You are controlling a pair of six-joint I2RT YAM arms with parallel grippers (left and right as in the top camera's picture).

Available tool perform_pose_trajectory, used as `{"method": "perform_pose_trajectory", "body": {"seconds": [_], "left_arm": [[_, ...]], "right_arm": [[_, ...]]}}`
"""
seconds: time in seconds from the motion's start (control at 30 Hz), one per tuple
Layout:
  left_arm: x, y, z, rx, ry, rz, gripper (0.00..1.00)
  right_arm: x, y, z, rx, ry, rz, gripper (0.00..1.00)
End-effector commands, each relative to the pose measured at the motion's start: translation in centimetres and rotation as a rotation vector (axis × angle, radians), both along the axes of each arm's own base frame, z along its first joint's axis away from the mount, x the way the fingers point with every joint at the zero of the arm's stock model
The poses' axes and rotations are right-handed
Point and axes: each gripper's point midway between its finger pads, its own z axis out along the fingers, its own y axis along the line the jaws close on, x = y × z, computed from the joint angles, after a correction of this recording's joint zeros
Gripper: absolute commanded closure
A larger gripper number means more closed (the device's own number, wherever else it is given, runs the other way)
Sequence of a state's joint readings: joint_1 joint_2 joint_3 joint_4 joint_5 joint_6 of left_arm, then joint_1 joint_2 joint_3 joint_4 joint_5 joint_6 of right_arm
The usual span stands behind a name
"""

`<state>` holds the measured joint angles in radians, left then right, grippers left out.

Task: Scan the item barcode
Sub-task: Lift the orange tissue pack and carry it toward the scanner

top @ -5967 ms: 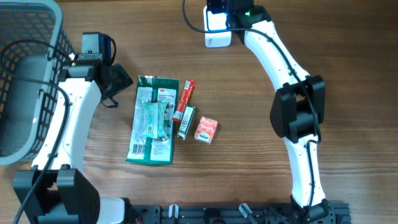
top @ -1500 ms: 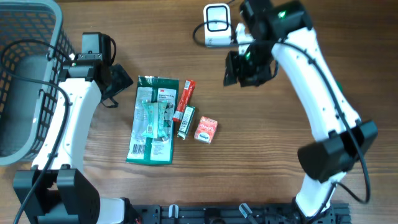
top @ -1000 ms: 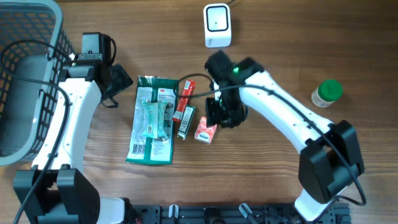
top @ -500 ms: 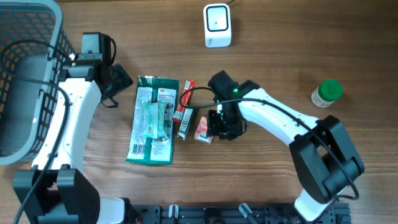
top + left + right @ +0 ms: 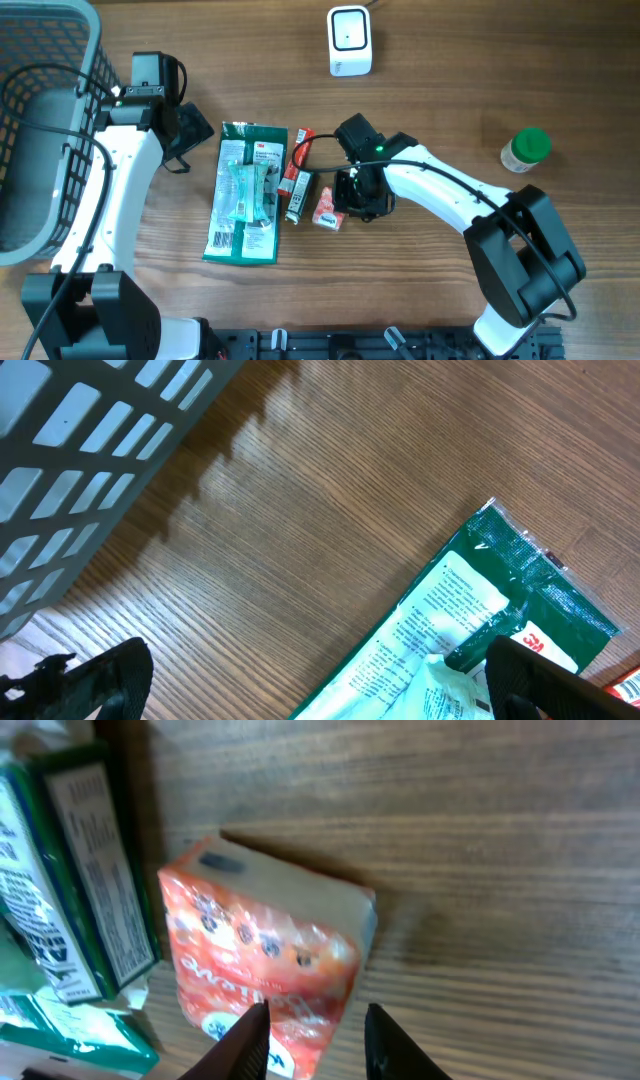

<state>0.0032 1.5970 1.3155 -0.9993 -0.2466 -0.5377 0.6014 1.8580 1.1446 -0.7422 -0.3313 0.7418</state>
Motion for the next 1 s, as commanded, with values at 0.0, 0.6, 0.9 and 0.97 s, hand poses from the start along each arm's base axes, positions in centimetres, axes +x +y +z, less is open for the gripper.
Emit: {"method": "perform_pose_trajectory", "body": {"seconds": [0.0, 0.6, 0.9, 0.97], "left_arm": [[-0.3, 0.4, -0.4, 0.010, 0.010, 0.028, 0.00], [-0.3, 0.4, -0.4, 0.010, 0.010, 0.028, 0.00], [-0.3, 0.4, -0.4, 0.010, 0.010, 0.028, 0.00], [-0.2, 0.4, -0.4, 0.010, 0.010, 0.028, 0.00]], "right_arm": [[-0.1, -0.6, -0.8, -0.030, 0.006, -0.051, 0.71], [4.7, -1.4, 0.7, 0.108, -0.182, -0.010, 0.77], [6.2, -1.2, 2.9, 0.208, -0.230, 0.061, 0.60], [6.1, -1.1, 3.2, 0.213, -0.222, 0.062, 0.60]]}}
